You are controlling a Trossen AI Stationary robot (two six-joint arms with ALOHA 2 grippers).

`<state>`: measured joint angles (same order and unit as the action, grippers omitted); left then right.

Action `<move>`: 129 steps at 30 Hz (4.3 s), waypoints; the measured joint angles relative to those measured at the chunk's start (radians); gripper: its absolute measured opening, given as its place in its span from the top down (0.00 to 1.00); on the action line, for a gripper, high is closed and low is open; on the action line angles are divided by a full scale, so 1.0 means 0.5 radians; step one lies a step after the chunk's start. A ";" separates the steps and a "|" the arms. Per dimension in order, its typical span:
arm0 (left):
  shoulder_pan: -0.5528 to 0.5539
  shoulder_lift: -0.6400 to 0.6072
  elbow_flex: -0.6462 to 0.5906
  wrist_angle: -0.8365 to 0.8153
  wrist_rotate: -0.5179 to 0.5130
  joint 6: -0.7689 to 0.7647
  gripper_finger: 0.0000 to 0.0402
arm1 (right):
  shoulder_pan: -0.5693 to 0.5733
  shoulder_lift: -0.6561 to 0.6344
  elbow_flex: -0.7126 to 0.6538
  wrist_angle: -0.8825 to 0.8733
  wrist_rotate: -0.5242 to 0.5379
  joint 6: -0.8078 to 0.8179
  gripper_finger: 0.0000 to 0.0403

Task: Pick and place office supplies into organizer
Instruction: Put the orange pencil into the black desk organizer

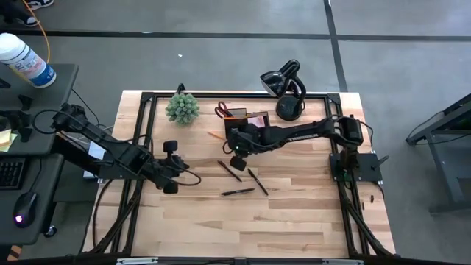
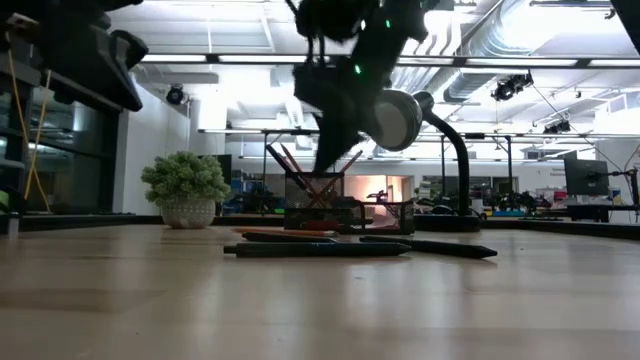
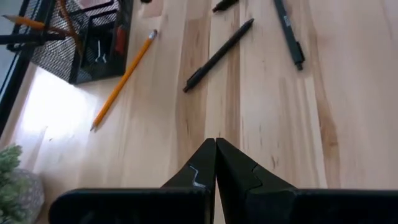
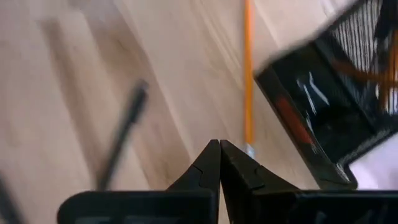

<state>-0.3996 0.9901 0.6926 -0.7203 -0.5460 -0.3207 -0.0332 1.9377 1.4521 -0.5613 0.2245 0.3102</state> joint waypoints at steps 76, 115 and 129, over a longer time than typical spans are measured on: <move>0.002 0.018 0.000 0.162 -0.532 -0.005 1.00 | -0.129 -0.204 -1.805 2.732 -0.230 -0.407 0.70; 0.002 0.018 0.000 0.031 -0.555 -0.015 1.00 | -0.219 -0.063 -1.275 1.983 -0.217 -0.370 0.47; 0.002 0.018 0.000 0.031 -0.555 -0.017 1.00 | -0.218 0.008 -1.218 1.854 -0.164 -0.312 0.49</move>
<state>-0.3988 0.9993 0.6926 -0.7048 -0.8234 -0.3290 -0.1421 1.9419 0.8433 0.3659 0.1425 0.1543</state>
